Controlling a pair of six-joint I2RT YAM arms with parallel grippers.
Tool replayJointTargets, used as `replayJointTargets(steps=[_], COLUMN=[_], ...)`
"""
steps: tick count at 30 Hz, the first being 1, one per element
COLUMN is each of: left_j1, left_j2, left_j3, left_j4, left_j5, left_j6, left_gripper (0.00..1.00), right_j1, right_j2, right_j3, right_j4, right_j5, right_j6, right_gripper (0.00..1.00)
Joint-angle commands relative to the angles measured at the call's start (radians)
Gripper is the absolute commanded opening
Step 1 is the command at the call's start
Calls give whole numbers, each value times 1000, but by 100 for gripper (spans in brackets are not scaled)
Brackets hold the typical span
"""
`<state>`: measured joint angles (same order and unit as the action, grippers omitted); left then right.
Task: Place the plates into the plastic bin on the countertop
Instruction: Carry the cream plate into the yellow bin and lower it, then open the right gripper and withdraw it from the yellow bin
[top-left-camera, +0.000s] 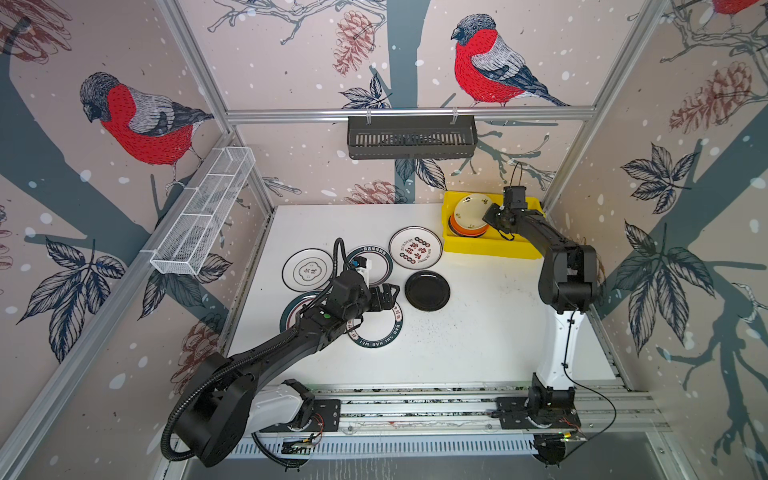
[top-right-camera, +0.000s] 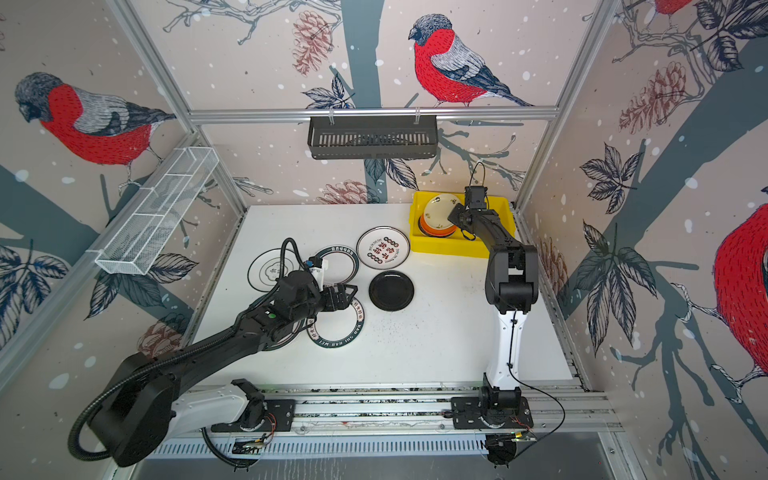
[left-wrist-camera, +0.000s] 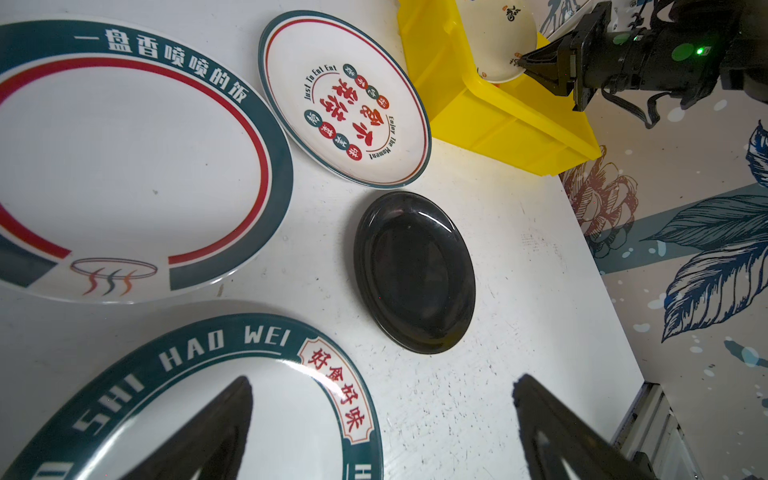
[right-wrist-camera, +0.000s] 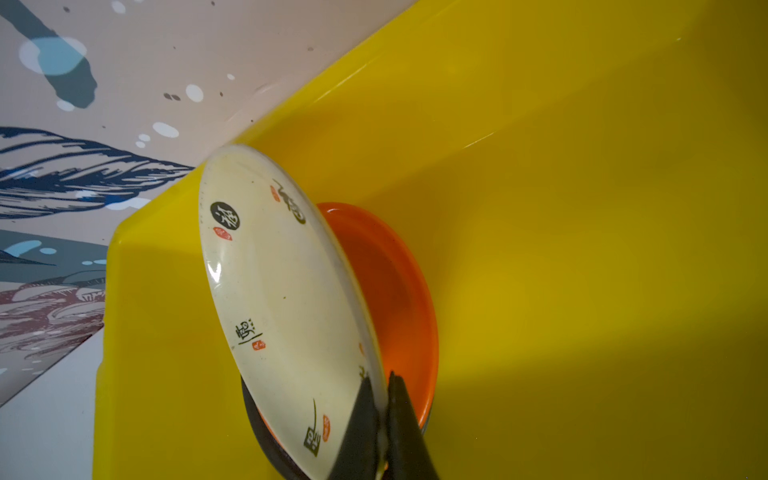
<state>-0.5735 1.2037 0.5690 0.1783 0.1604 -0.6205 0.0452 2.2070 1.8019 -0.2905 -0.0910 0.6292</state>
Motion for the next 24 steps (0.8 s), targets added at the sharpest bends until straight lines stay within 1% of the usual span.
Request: replayJointTargets(steps=[1,5,8,9,12,13,16,18,24], left_j1=[6,12,15,16,18,18,18,18,20], left_j2=[6,6,6,4,1,-2,-15,-27,-64], left_j3=[10,9,6,5,5,4,-1,-5,-18], left_j4=[23,21,22,22,16,14,10,10,9], left_j5=[13,18,21,22,25,25,25,24,19], left_j6=[11,12,12,11,12,12,10,10,14], left_gripper=[97,97,97,97,97,97,97,97,97], right_j1=[8,21,21,21,23,25,25,27,37], right_j2=[17,22,28,26,13,7,-18,-47,-206], right_j3=[31,33,34,34,36,33,27,18,-68], right_j4=[-31,-50,-52,-52,-54,-52,-54,-55,-40], right_j5=[28,42,20,12,-2,0,7,8,46], right_j6=[-22,-36,-40,-43,-55,-57,-63,-72,-100], right_gripper=[1,1,11,18,50,55,61,68,72])
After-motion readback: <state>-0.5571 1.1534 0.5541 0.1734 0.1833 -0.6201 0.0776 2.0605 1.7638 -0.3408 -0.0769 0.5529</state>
